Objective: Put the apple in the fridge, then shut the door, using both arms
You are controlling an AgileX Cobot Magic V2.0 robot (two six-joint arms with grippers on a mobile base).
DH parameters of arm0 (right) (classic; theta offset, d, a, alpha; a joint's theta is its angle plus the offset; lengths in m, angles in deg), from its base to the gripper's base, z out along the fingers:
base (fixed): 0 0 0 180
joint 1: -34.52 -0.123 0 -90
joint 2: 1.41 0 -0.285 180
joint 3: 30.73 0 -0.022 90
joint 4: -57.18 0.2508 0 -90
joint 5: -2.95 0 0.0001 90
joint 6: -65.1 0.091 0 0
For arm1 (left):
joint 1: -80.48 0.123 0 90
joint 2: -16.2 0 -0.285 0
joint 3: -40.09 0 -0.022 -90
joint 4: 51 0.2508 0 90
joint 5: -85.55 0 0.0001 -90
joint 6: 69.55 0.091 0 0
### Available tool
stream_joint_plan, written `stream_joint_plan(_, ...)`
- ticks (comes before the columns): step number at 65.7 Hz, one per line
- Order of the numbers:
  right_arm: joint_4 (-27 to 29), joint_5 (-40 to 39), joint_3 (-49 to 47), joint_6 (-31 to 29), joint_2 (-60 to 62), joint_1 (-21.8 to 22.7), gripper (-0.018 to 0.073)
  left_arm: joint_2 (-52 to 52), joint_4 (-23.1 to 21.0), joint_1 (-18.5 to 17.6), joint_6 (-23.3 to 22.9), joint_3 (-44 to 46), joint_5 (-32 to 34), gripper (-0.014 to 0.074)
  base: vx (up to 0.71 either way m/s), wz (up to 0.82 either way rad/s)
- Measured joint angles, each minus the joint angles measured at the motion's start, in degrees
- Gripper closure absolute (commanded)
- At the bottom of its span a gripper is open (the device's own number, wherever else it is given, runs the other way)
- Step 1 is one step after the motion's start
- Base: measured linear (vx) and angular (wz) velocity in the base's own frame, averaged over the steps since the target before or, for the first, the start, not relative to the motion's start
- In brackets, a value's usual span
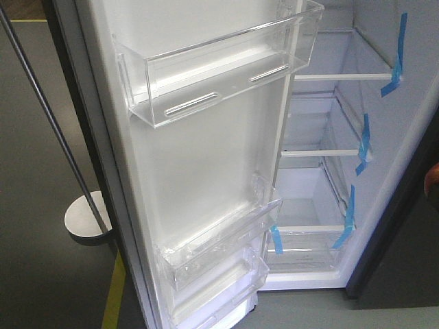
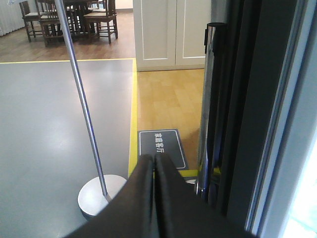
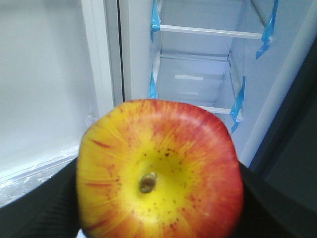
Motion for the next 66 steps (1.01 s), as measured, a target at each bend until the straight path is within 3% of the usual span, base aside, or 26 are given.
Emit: stream_joint_plan(66,0.0,0.0,0.0,0.0,0.0,0.0,0.0372,0.0,0.0,0.0,0.0,0.0,0.0,0.0602,0.01,-0.01)
